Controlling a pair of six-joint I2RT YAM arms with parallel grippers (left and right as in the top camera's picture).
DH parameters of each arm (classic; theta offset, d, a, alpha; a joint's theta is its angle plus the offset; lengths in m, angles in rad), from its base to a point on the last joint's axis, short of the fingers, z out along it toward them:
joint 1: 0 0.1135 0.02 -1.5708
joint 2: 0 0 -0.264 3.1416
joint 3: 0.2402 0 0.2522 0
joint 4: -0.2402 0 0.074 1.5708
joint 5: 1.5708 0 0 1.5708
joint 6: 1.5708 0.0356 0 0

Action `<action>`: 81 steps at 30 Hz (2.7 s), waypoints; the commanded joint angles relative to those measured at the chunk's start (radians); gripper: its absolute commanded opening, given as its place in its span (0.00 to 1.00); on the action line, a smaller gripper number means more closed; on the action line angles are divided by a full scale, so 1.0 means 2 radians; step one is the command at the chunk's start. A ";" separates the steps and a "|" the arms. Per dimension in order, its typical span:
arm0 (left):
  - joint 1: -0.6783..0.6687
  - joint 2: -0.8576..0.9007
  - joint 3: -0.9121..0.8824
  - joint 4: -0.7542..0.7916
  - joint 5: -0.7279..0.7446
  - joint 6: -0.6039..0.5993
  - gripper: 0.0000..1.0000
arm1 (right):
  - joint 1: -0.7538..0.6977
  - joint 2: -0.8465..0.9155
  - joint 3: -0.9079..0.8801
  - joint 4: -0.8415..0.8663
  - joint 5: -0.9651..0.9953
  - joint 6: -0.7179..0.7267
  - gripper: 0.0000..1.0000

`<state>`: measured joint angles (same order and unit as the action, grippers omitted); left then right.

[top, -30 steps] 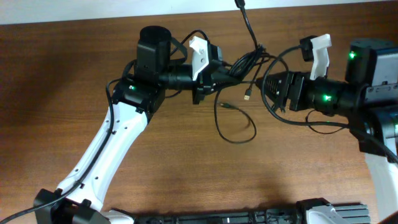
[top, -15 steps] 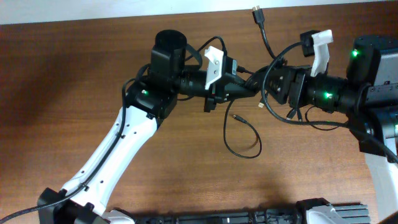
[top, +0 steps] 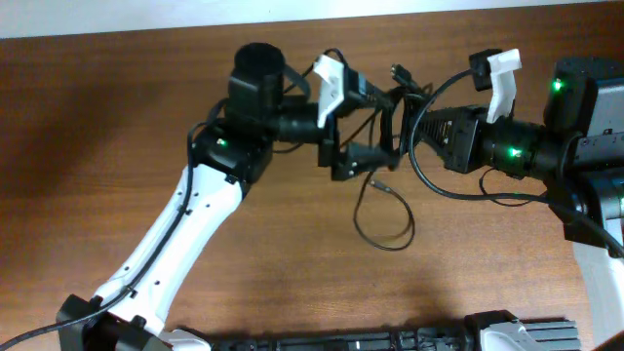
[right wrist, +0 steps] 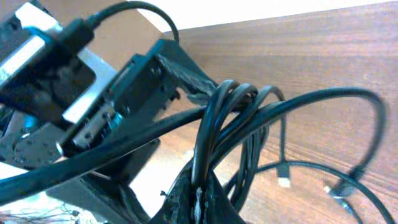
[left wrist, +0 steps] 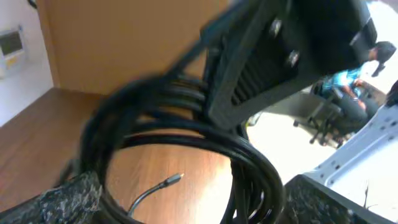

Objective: Untangle cables

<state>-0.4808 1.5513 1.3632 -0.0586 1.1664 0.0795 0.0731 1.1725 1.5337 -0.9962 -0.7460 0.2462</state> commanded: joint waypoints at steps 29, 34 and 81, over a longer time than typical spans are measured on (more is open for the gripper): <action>0.029 -0.009 0.005 -0.065 0.015 -0.026 0.99 | -0.001 -0.003 0.005 0.048 -0.114 -0.056 0.04; 0.020 -0.009 0.005 -0.065 0.015 -0.026 0.89 | -0.001 -0.003 0.005 0.048 -0.115 -0.056 0.04; 0.014 -0.009 0.005 -0.077 -0.147 -0.238 0.00 | 0.000 0.024 0.005 -0.050 0.050 -0.138 0.45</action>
<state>-0.4488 1.5494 1.3651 -0.2245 0.8463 -0.3603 0.0731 1.2186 1.5345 -1.1000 -0.6510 -0.0277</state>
